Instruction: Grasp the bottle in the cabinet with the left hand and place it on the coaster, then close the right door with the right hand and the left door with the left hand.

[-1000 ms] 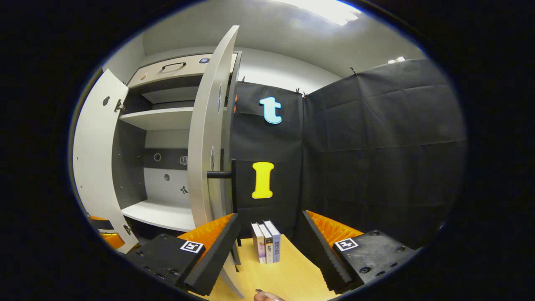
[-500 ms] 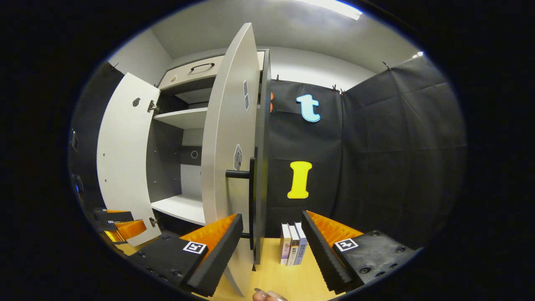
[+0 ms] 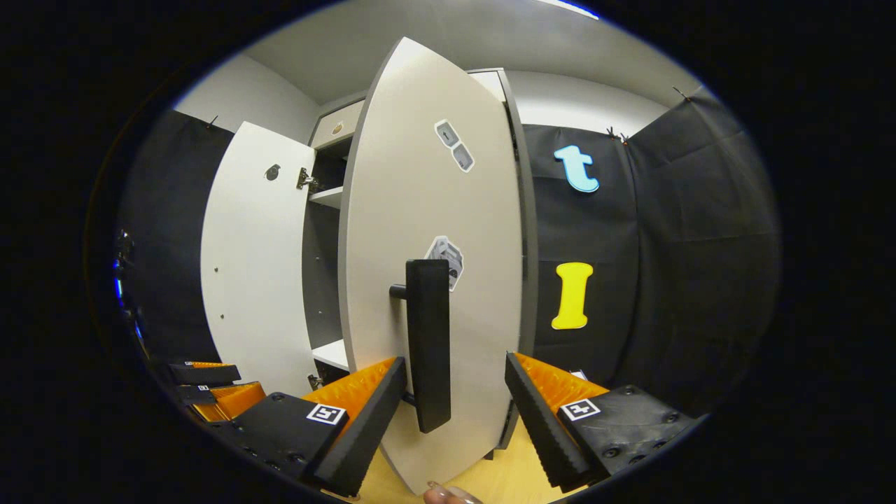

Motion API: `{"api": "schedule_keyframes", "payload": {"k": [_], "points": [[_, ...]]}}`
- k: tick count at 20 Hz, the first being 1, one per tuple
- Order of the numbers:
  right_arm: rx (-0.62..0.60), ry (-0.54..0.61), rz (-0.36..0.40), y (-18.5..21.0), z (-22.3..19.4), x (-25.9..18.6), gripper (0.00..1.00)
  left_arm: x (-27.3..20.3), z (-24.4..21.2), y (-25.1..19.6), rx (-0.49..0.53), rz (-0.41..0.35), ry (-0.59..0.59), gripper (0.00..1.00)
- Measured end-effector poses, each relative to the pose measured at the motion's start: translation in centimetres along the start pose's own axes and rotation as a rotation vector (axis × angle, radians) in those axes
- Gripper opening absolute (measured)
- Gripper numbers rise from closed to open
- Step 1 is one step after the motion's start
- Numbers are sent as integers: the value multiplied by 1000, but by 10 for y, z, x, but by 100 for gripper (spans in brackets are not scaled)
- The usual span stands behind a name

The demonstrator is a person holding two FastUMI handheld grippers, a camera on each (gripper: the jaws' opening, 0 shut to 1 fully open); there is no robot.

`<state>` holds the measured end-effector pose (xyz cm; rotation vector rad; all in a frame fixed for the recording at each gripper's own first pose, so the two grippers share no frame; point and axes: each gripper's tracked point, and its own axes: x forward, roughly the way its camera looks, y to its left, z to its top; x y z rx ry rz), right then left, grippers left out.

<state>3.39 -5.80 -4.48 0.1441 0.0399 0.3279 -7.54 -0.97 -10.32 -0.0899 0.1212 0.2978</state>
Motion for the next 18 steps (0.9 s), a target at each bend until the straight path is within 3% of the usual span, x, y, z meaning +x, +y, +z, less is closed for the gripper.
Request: {"api": "schedule_keyframes", "payload": {"k": [3, 10, 14, 18], "points": [[23, 6, 27, 33, -9, 36, 96, -8, 12, 48, -11, 59, -11, 95], [-82, -28, -96, 64, -14, 106, 95, -31, 36, 173, 49, 208, -43, 95], [-121, -43, -192, 65, -15, 123, 95, -26, 54, 218, 62, 242, -72, 95], [-154, -53, -256, 66, -14, 130, 95, -22, 72, 236, 97, 214, -107, 94]]}}
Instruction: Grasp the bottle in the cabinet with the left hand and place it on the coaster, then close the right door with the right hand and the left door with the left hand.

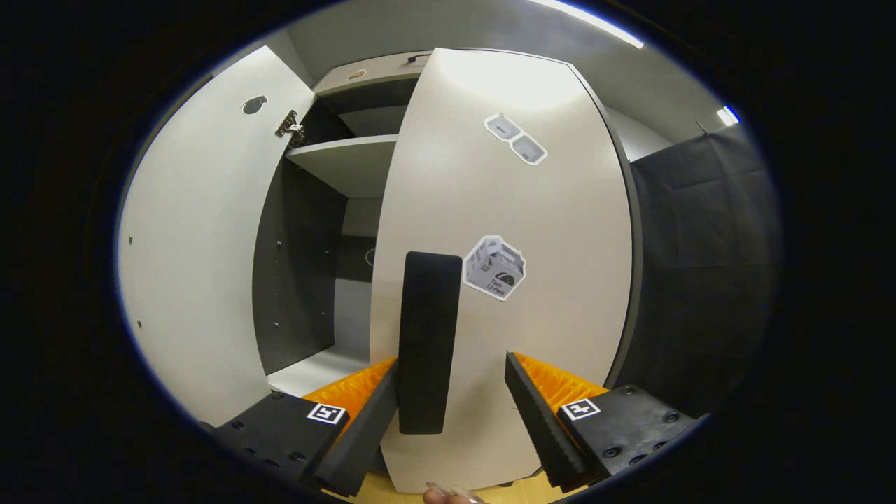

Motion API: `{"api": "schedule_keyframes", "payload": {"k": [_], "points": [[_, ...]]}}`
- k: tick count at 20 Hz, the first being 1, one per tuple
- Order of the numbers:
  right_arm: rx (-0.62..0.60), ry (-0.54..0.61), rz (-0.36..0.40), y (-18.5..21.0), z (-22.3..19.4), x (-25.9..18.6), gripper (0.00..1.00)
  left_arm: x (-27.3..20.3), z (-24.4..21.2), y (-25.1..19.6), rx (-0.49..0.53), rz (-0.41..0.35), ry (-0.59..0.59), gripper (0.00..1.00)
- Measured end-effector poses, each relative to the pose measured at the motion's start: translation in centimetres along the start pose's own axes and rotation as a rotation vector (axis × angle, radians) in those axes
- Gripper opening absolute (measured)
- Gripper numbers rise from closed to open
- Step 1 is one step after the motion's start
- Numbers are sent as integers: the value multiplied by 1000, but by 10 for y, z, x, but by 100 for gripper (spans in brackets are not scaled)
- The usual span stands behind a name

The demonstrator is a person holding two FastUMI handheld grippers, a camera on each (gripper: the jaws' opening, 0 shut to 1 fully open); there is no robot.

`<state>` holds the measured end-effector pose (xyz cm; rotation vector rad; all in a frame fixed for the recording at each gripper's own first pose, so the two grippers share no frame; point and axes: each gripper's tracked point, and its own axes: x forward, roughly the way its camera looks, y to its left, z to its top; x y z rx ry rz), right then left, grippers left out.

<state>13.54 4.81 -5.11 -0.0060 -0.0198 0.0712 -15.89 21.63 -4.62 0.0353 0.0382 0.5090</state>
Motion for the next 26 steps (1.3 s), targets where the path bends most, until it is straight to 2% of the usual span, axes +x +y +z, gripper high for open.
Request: {"api": "schedule_keyframes", "payload": {"k": [4, 7, 10, 12, 15, 20, 26], "points": [[-24, -6, -50, 3, 1, -1, 95, 19, 17, 12, 5, -22, -45, 94], [-36, 3, -71, 4, 0, 2, 95, 33, 21, 7, -10, -77, -56, 94], [-24, 34, -58, 6, -6, -1, 95, 43, 17, -4, -34, -126, -48, 96], [-1, 53, -43, 8, -12, -13, 98, 45, 19, -6, -38, -154, -50, 92], [2, 53, -27, 3, -15, -47, 98, 45, 23, -11, 18, -179, -64, 94], [3, 61, 33, 0, -18, -84, 98, 40, 21, -57, -43, -271, -55, 93], [-69, 47, 92, -34, -13, -89, 98, 49, 33, -127, -81, -306, -90, 94]]}}
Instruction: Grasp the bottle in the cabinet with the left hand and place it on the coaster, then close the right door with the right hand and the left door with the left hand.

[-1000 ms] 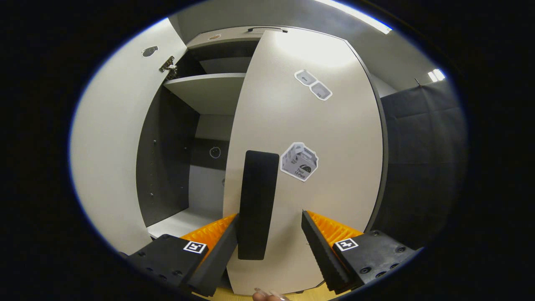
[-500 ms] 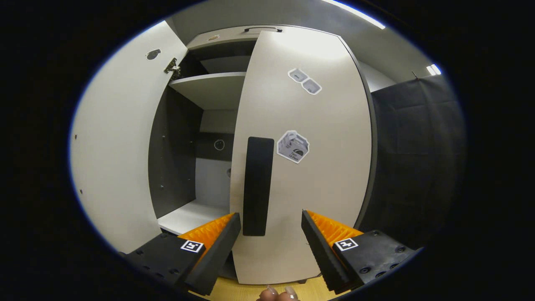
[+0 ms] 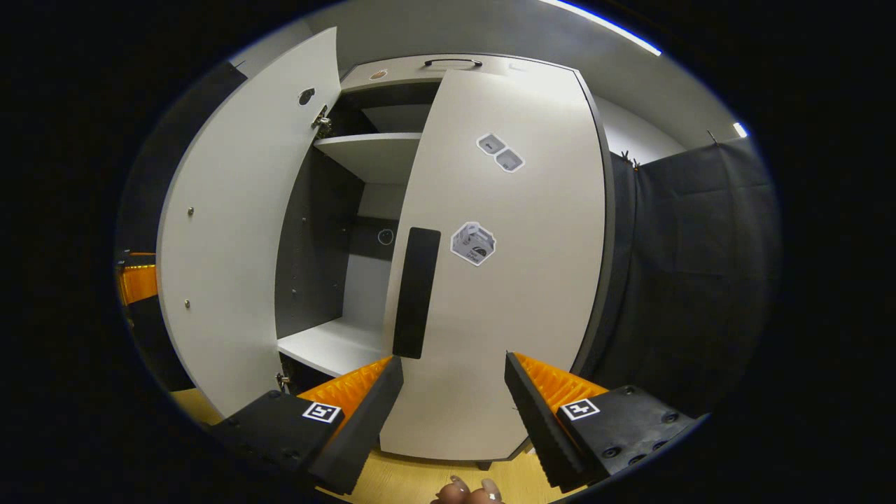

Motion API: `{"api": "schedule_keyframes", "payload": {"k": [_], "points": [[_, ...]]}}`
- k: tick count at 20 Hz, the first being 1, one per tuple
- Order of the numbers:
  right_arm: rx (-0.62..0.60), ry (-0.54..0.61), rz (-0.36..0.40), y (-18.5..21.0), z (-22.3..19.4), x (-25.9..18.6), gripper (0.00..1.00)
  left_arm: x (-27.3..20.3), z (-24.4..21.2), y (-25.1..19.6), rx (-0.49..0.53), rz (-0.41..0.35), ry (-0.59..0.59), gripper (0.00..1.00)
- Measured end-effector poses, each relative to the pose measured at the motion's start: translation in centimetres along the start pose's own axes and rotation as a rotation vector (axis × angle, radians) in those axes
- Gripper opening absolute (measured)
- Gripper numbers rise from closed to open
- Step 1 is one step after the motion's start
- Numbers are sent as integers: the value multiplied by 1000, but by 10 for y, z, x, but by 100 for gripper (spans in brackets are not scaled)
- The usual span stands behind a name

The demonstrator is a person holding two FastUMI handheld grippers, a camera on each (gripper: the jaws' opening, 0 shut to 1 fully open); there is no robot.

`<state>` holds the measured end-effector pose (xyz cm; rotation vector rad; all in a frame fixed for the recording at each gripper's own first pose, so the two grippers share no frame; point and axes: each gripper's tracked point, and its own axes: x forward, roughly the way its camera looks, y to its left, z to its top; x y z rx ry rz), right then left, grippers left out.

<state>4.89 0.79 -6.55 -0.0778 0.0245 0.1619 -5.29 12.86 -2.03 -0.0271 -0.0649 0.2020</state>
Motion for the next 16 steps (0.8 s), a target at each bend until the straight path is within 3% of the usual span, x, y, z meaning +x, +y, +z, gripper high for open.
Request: {"api": "schedule_keyframes", "payload": {"k": [6, 12, 16], "points": [[19, 9, 2, -48, -9, 5, 98, 45, -5, -71, -8, -82, -7, 94], [40, 35, -25, -90, -19, 5, 98, 79, -9, -95, 0, -48, -13, 94], [52, 43, -12, -96, -23, 4, 98, 97, -10, -106, 48, -34, -13, 94]]}}
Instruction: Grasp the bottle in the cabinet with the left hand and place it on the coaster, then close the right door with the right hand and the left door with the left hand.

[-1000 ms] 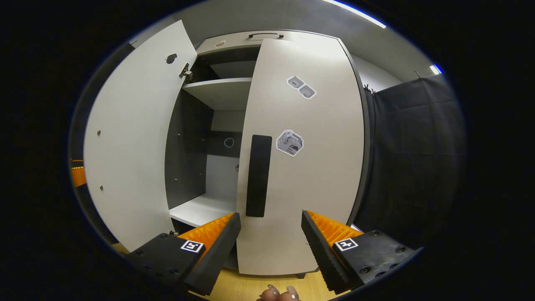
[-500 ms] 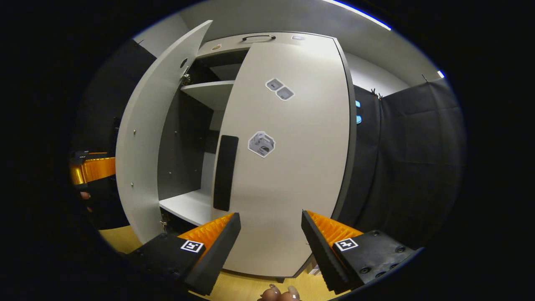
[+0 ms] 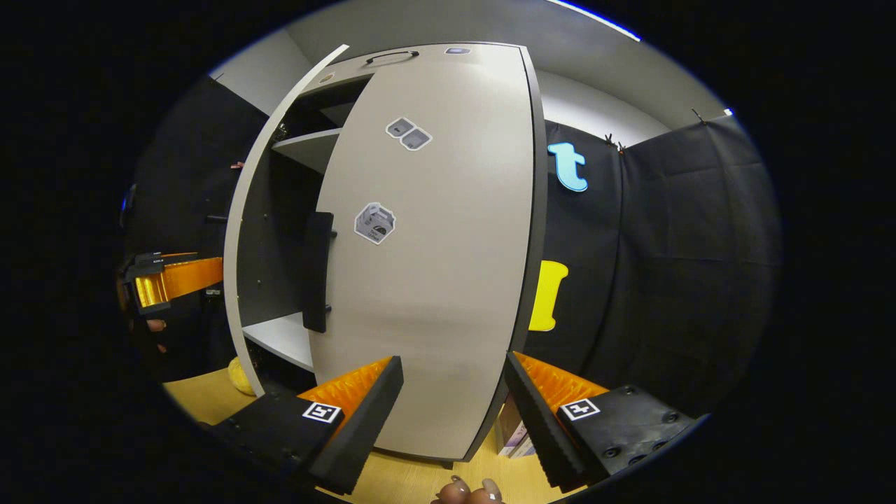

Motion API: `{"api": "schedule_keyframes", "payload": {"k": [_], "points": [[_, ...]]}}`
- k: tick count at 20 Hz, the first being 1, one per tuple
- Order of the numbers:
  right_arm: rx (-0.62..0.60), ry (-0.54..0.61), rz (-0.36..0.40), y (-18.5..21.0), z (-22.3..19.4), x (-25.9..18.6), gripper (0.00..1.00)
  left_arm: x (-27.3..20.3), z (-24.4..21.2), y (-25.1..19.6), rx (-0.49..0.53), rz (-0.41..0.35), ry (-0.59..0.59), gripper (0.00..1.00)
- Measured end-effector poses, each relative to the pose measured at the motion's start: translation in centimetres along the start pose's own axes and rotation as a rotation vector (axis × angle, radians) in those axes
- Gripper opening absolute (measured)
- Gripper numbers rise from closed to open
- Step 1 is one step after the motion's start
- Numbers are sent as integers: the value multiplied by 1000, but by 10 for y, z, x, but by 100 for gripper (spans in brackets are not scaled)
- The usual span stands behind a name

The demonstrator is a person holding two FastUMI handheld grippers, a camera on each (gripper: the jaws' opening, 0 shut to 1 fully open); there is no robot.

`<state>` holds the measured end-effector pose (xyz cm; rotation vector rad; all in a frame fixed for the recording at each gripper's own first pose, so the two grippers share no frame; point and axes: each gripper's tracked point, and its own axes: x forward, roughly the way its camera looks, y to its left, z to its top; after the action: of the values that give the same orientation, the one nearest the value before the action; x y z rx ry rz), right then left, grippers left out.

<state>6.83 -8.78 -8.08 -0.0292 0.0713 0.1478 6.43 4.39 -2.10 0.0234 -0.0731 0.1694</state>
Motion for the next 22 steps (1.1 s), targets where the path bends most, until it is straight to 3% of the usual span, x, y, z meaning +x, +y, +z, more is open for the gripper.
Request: {"api": "schedule_keyframes", "payload": {"k": [5, 10, 15, 19, 22], "points": [[31, -20, 26, 3, 9, -9, 98, 30, -7, -10, 54, 45, 13, 94], [27, -51, 38, 6, 22, -18, 98, 48, -9, -13, 28, 84, 13, 94], [25, -60, 39, 15, 30, -33, 98, 57, -16, -22, -10, 30, 69, 95], [32, -61, 29, 25, 32, -49, 98, 17, -27, -27, -72, -4, 123, 95], [44, -53, 24, 39, 33, -62, 98, -17, -13, -10, -39, -1, 94, 95]]}}
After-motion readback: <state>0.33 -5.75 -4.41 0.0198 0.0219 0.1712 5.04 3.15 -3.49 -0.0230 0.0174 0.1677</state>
